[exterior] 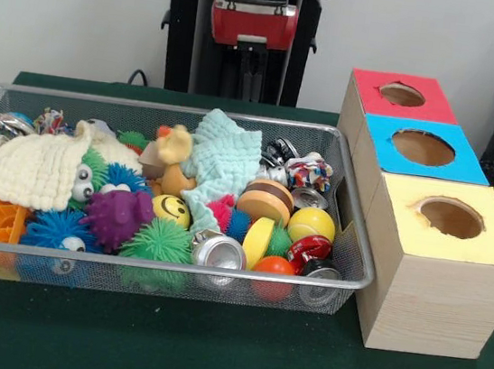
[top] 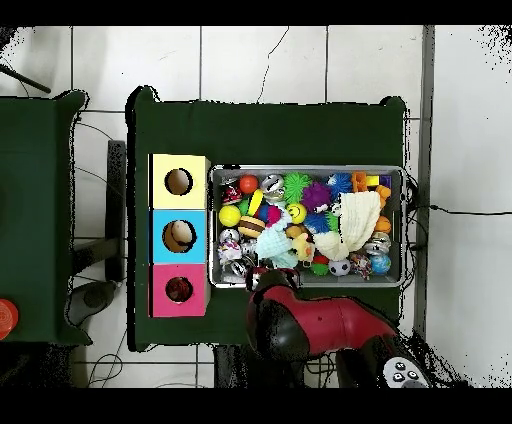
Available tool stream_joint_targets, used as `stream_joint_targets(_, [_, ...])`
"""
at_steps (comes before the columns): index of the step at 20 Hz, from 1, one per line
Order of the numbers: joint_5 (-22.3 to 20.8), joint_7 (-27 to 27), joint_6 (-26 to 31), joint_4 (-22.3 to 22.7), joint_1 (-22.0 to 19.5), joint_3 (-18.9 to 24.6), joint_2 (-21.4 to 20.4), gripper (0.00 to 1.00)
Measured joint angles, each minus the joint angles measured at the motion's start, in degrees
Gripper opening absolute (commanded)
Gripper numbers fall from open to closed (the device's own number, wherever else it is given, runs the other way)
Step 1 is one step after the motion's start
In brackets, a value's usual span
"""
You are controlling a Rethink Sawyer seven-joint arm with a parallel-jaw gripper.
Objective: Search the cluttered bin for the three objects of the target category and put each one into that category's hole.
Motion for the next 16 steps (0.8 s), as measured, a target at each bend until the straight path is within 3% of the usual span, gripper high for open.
stream_joint_targets(16, [1.7,0.0,0.0,0.7,1.1,0.0,-0.2,0.00])
